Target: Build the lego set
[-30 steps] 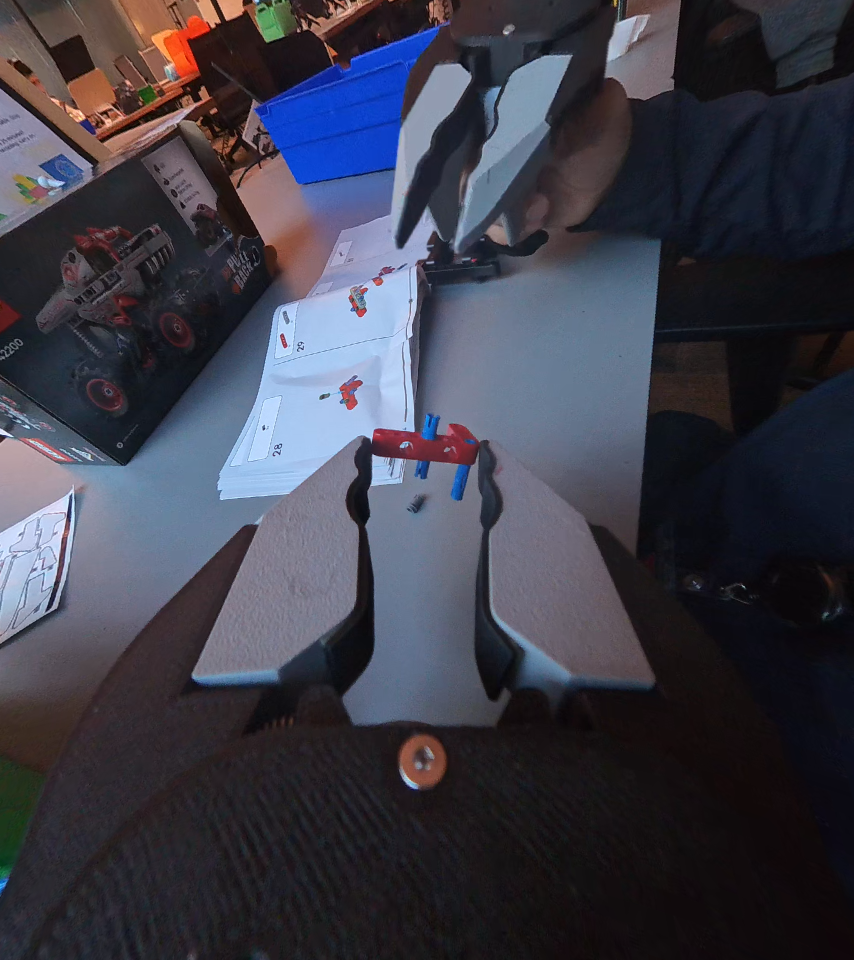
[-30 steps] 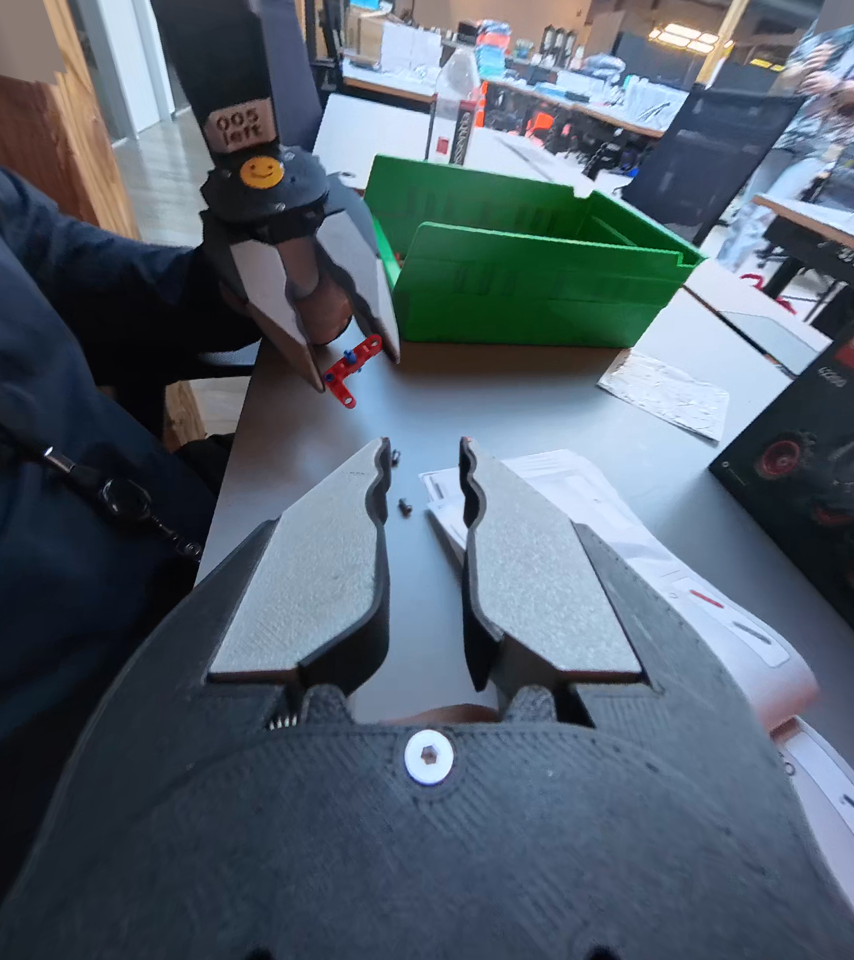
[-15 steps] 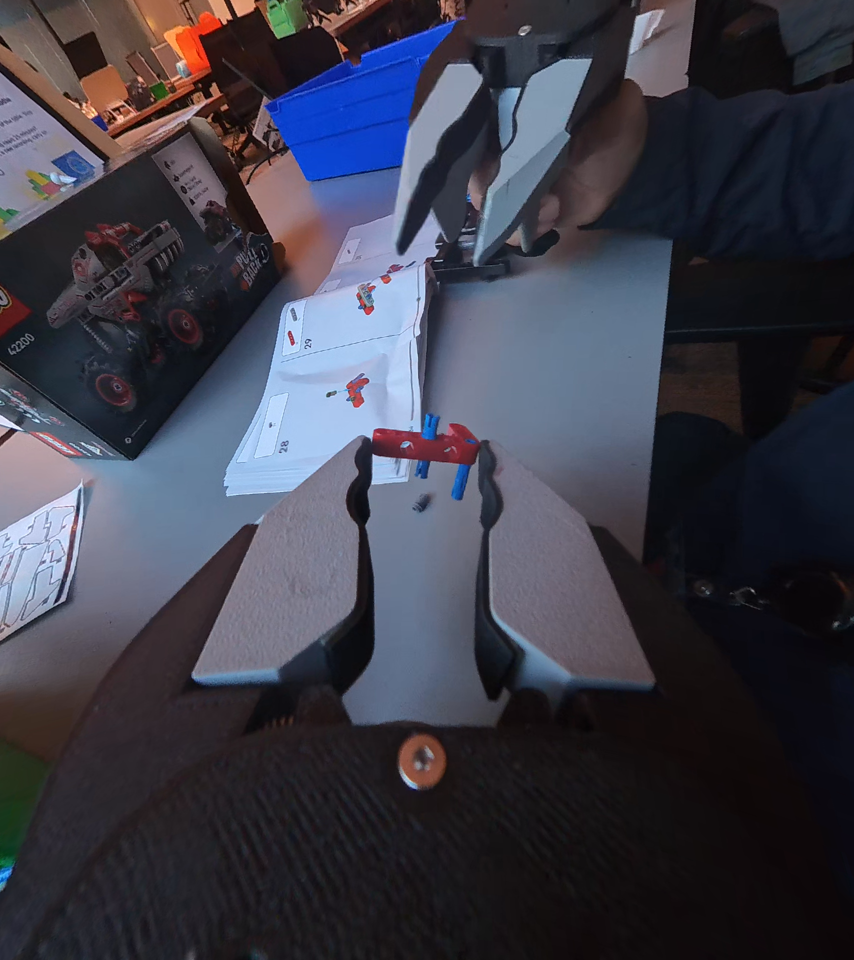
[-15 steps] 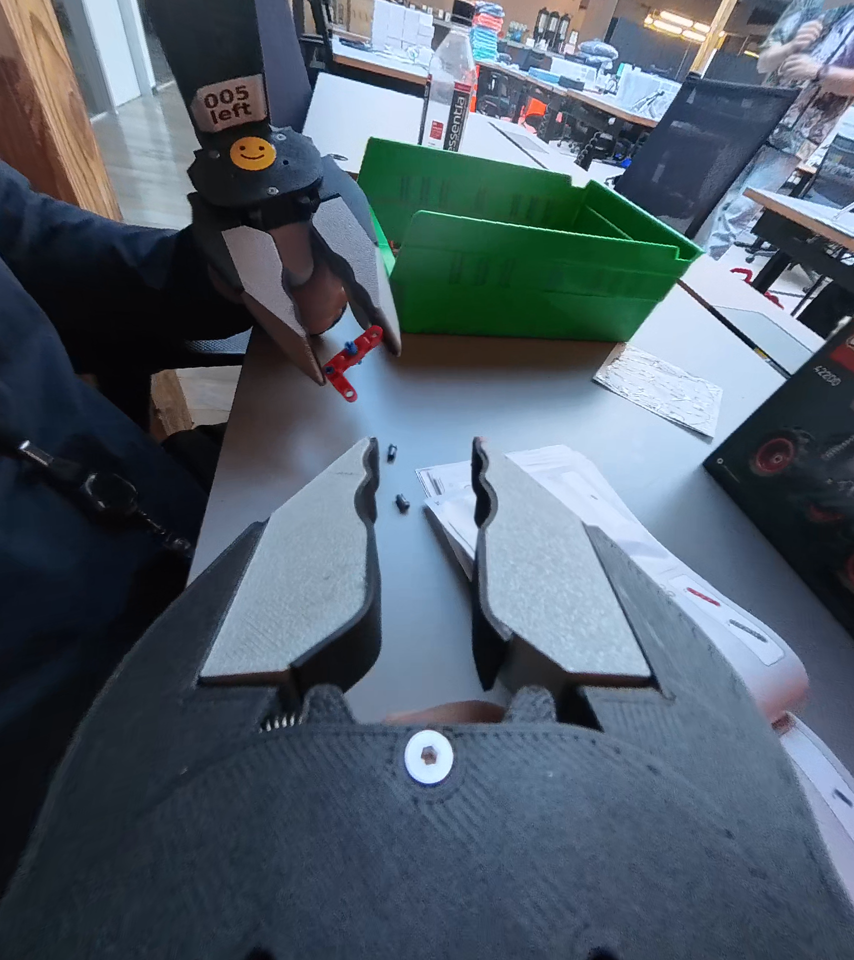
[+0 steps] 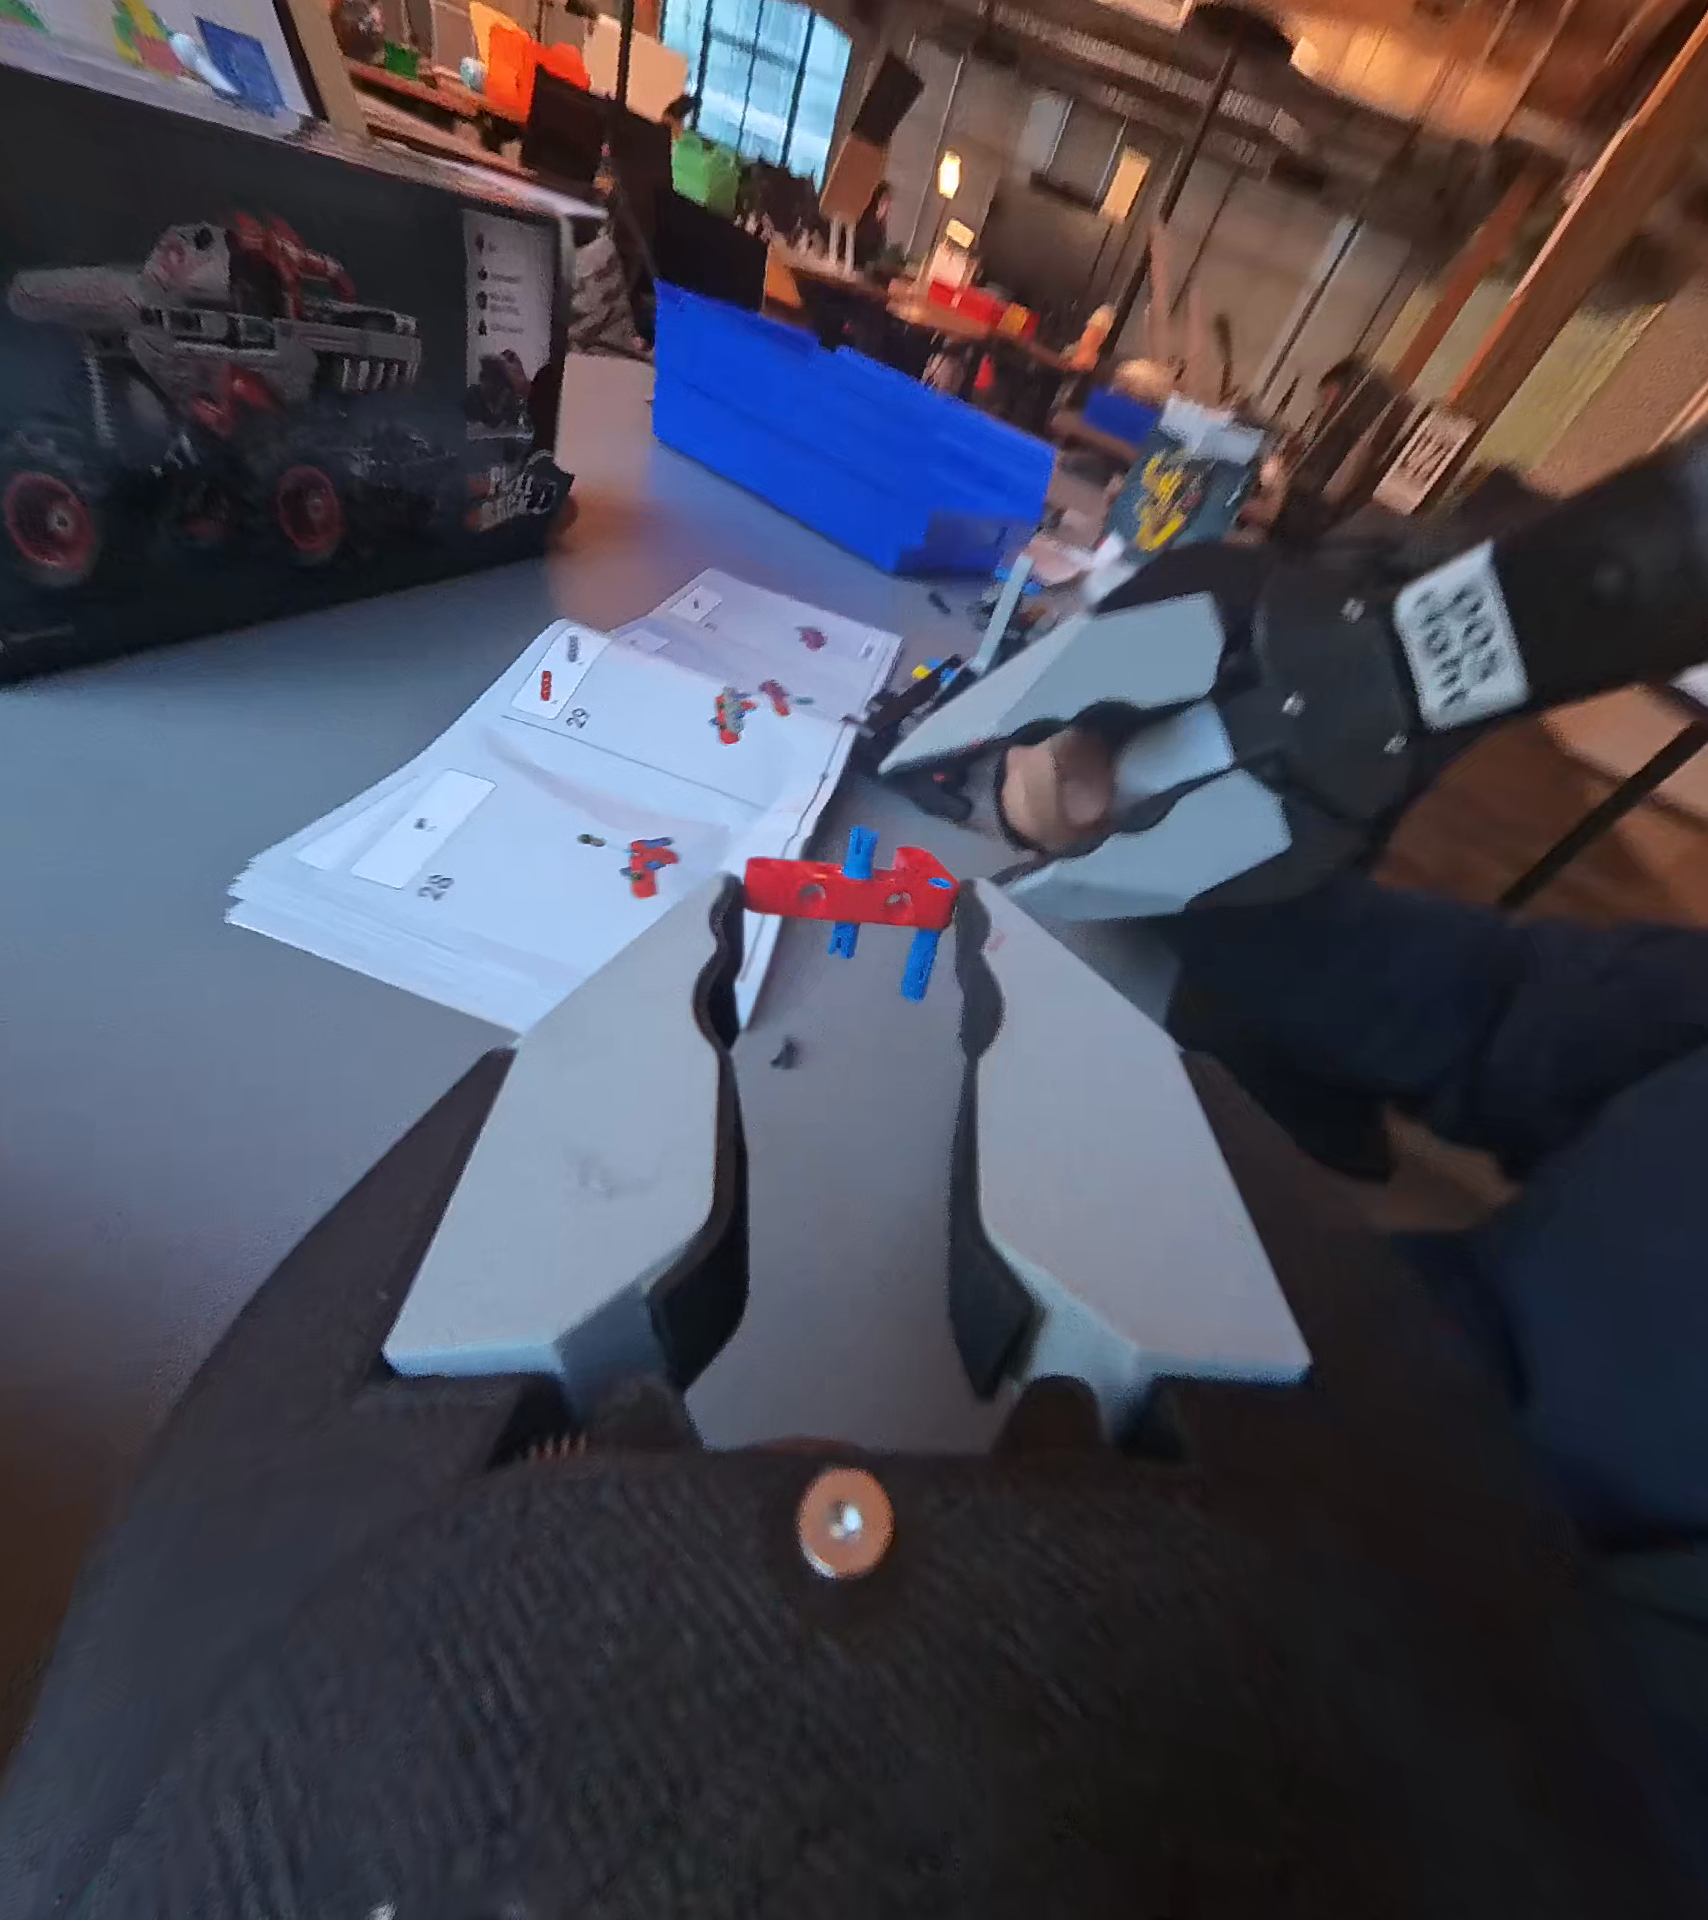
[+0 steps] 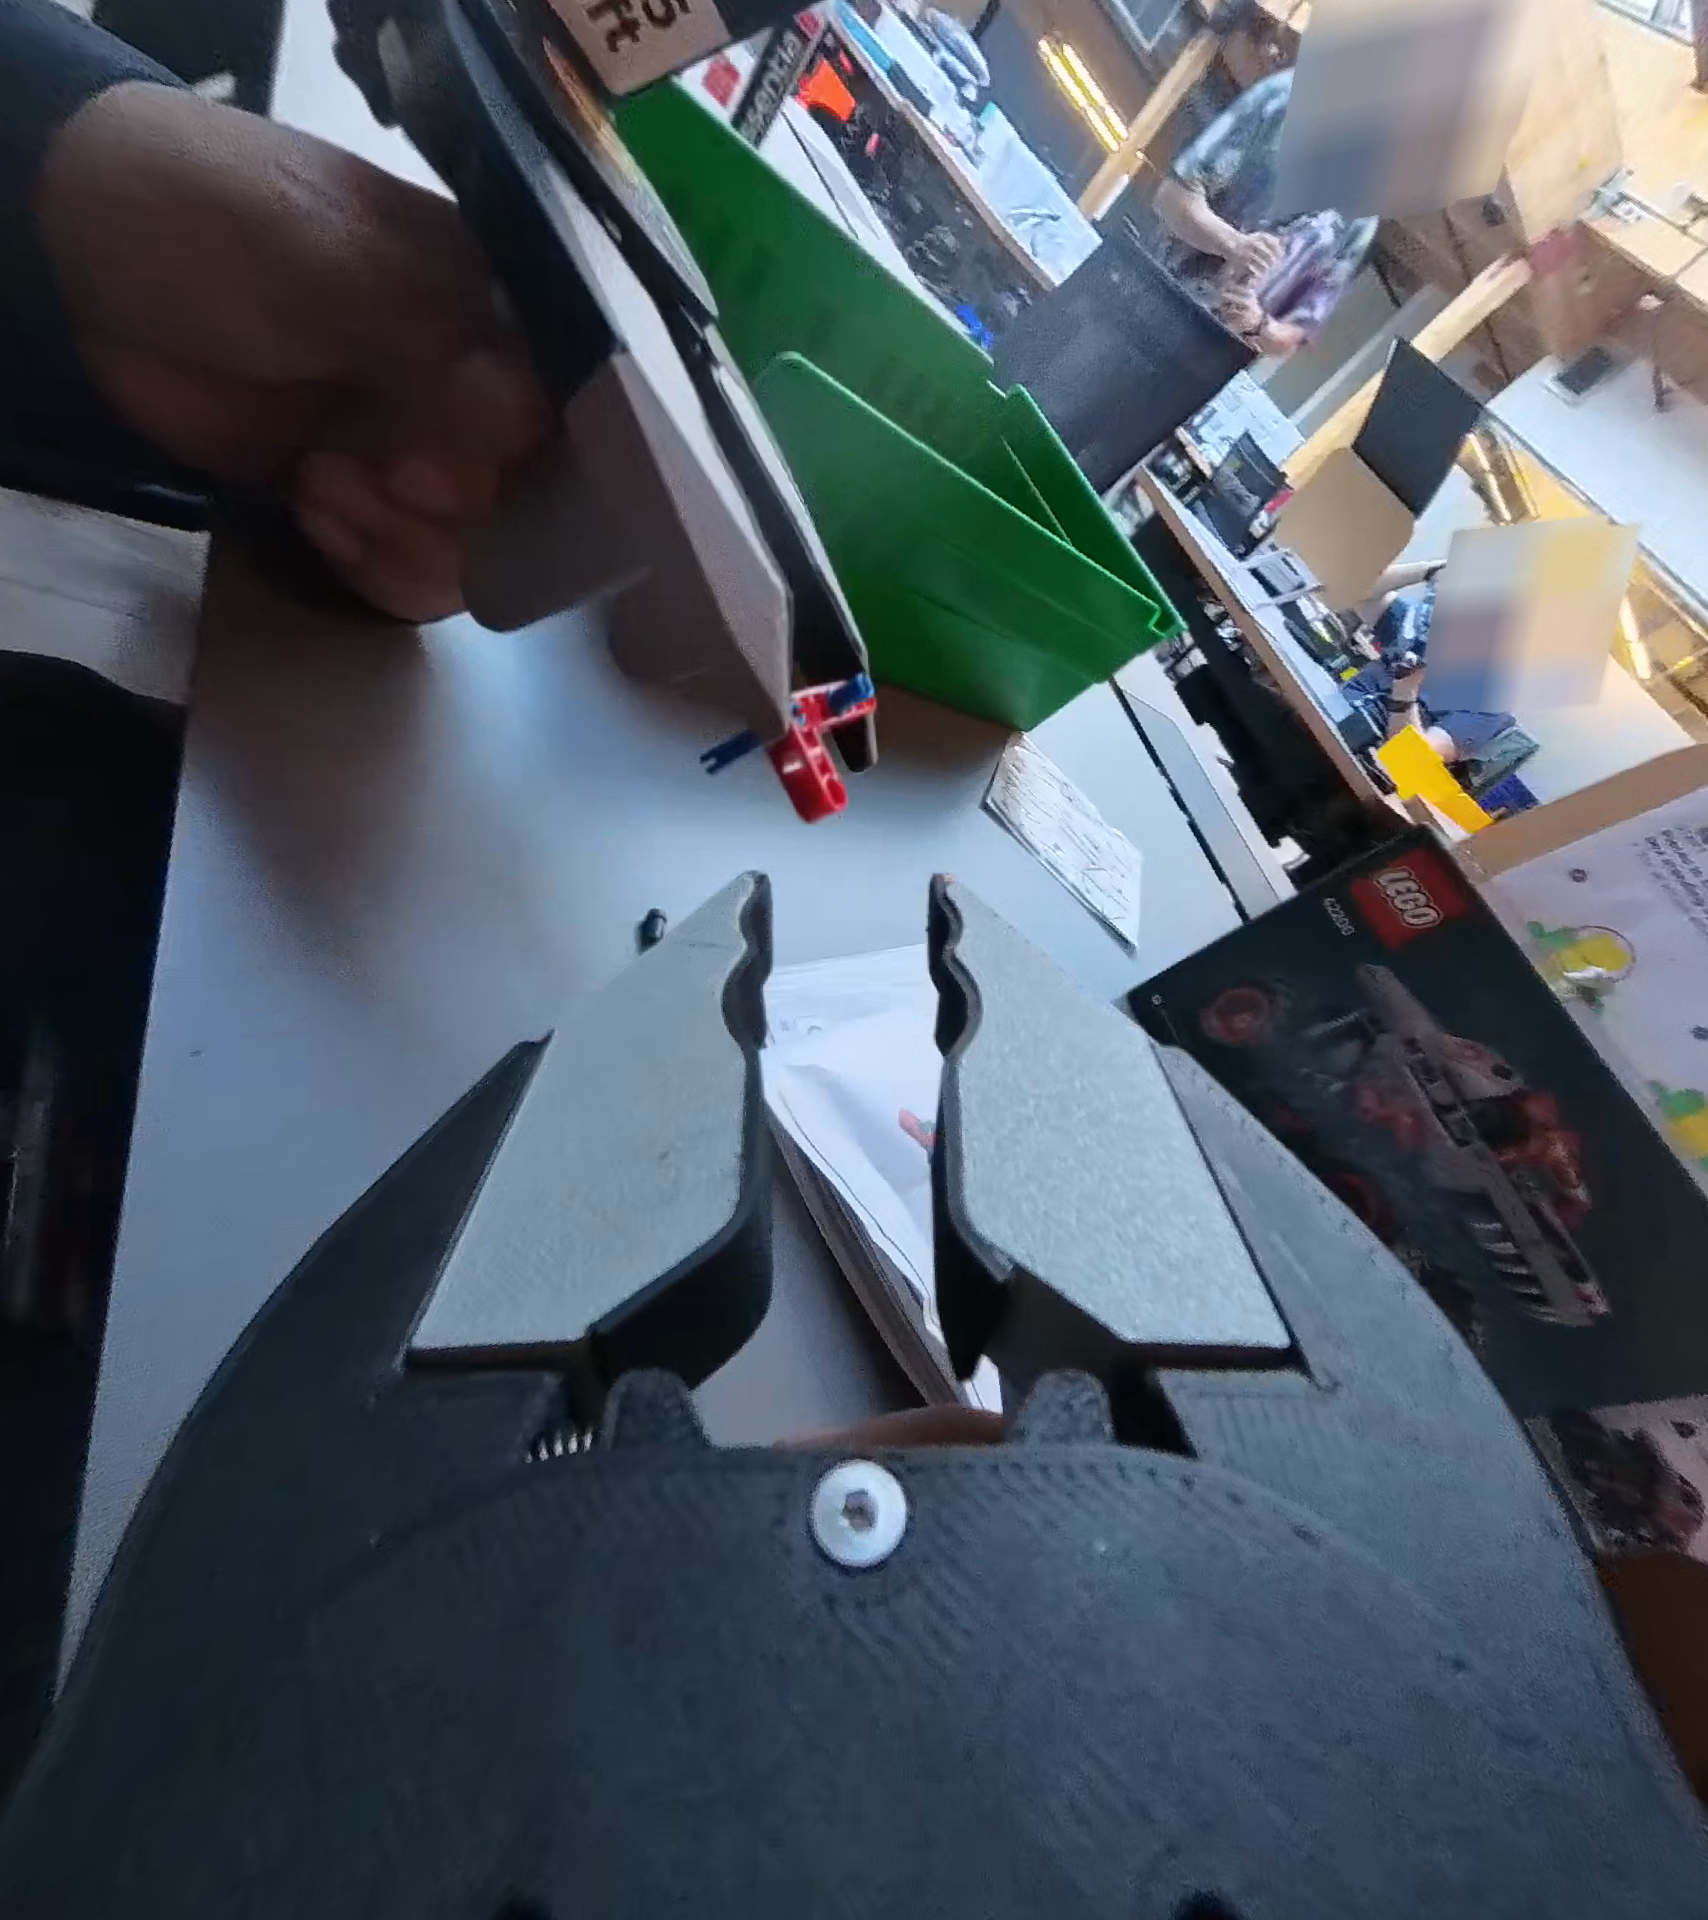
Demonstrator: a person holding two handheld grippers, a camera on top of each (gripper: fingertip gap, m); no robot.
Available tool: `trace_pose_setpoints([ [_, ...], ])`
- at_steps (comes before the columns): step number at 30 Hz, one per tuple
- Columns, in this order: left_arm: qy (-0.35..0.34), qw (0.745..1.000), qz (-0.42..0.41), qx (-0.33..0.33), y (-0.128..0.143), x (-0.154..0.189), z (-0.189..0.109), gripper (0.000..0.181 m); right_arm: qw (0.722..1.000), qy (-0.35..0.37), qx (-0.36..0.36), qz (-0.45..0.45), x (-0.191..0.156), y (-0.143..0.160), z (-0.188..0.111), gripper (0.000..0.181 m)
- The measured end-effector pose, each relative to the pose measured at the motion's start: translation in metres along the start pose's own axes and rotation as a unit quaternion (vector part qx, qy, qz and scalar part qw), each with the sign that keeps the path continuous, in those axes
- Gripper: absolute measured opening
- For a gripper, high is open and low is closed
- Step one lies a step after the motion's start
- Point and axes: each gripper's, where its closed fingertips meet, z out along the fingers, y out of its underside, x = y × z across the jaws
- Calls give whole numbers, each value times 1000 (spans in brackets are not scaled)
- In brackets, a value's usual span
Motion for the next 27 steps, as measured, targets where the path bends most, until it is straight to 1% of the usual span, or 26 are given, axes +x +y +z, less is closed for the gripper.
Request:
trace_pose_setpoints([
  [3,21,999,-43,15,-2,3,1,37,1000,15,-4,-24,-4,-2,2,26],
  [7,24,999,-45,17,-2,5,4,37,997,38,-1,-60,-6,-10,4,21],
  [10,42,997,-61,6,1,11,8,37,989,83,-15,-120,-1,-11,5,22],
  [11,46,997,-66,4,2,12,8,37,987,89,-14,-137,-2,-13,5,16],
  [12,47,996,-70,3,3,13,9,37,985,86,-17,-150,-6,-13,6,7],
  [16,47,996,-71,5,2,12,8,37,978,101,-22,-183,-7,-13,7,5],
  [19,64,996,-68,11,0,16,5,36,982,97,-13,-159,-5,-13,5,4],
  [21,72,996,-46,13,-2,15,-1,37,991,77,3,-113,-2,-11,1,5],
  [23,58,998,0,11,-4,10,-8,36,996,54,29,-60,4,-11,-5,5],
  [25,30,998,63,1,-4,2,-12,34,998,0,59,-1,2,-12,-9,5],
  [27,18,992,124,-16,-1,1,-12,30,995,-47,79,44,-3,-14,-12,4],
])
